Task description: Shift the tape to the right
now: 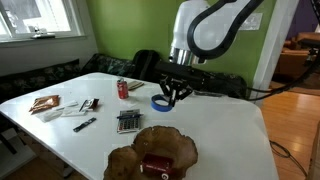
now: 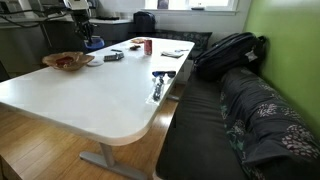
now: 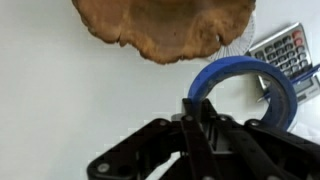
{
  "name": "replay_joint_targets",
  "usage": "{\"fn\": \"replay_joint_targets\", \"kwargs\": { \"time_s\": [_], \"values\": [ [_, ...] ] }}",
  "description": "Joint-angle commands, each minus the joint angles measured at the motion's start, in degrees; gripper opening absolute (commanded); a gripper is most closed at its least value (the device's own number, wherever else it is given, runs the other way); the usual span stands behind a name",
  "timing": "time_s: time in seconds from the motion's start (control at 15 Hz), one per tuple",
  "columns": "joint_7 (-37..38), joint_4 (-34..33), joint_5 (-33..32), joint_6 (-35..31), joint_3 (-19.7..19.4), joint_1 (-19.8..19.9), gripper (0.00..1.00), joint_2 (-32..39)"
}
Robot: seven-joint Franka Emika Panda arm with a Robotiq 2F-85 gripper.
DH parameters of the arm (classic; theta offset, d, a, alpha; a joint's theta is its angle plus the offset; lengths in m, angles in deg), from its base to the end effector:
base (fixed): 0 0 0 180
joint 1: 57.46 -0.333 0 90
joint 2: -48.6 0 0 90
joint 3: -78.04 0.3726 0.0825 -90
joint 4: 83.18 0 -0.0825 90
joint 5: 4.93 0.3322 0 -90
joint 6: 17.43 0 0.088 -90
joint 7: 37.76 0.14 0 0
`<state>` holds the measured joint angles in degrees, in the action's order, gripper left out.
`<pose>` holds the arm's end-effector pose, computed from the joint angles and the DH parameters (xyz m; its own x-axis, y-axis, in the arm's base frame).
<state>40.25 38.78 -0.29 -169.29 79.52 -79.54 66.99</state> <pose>0.5374 0.2324 0.3378 0.5248 -0.8511 -0.0175 -0.8349 -0.5106 -0.2053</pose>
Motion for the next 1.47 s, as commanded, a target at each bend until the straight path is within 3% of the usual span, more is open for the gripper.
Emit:
{"fn": "replay_joint_targets", "kwargs": {
  "time_s": [0.0, 0.2, 0.27, 0.33, 0.67, 0.93, 1.13, 1.4],
  "values": [
    [1.11, 0.95, -0.87, -0.11, 0.82, 2.19, 0.12, -1.00],
    [2.32, 2.24, -1.02, -0.65, 0.61, 2.60, 0.12, -2.01],
    [2.52, 2.41, -1.02, -0.79, 0.70, 2.46, 0.03, -2.04],
    [6.04, 1.93, -2.67, -1.18, -1.49, 2.48, 0.03, -1.65],
    [8.67, 3.80, 0.30, -1.11, -5.53, 10.25, 0.03, -1.39],
    [10.31, 1.01, 1.65, 0.44, -9.33, 15.99, 0.03, 4.20],
    [16.97, -1.03, -0.35, 1.31, -13.27, 15.66, 0.03, 9.31],
    [23.23, -1.48, 0.60, 1.29, -13.96, 14.86, 0.03, 11.56]
  ]
}}
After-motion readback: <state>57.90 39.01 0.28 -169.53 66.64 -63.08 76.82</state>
